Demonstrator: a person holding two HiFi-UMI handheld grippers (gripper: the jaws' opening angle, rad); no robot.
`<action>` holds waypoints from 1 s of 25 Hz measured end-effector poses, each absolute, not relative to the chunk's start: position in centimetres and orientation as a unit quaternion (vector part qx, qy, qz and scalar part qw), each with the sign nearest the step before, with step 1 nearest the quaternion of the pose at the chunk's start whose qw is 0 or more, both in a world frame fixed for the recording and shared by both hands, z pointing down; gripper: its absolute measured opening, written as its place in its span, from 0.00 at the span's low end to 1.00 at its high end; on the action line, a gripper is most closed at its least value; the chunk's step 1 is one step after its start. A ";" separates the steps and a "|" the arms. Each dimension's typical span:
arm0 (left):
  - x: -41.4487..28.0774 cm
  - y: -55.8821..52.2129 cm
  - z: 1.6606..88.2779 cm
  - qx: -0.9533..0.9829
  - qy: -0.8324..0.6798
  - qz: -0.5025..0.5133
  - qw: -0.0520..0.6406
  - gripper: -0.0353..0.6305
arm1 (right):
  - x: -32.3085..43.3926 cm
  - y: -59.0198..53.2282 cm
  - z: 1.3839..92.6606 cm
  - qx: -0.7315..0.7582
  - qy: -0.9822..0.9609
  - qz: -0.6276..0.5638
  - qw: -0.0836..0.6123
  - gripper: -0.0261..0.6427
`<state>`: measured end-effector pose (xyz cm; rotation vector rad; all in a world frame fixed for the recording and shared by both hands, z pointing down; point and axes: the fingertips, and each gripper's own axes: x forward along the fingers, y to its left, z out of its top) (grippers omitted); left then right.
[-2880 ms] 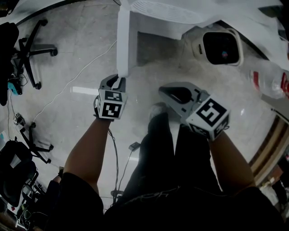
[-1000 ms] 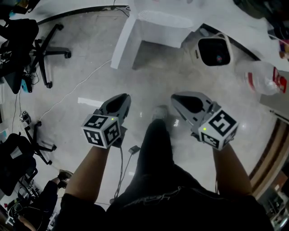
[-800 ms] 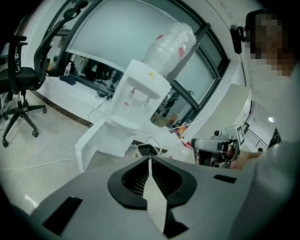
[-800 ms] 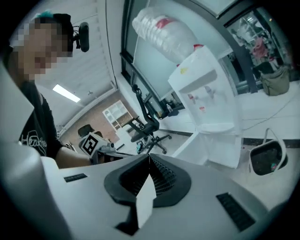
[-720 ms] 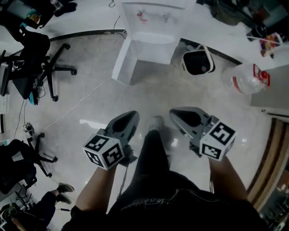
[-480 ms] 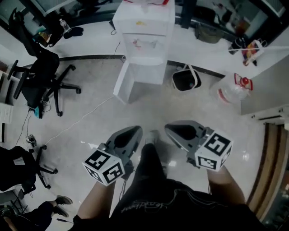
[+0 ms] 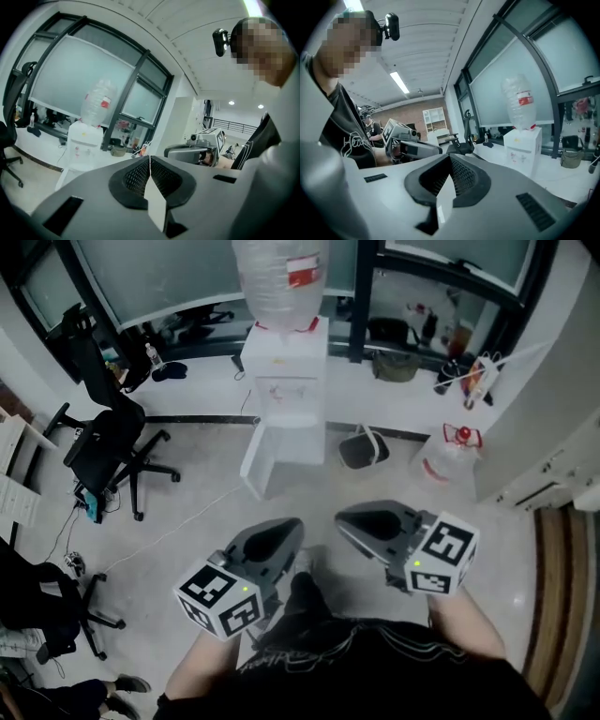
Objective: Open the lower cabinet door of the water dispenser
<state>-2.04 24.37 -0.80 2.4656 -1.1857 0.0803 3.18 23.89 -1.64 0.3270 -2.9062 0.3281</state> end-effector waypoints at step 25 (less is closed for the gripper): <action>0.7 28.4 -9.0 0.882 -0.451 0.026 0.138 0.06 | 5.2 28.8 -8.8 0.093 -0.991 0.092 0.036 0.06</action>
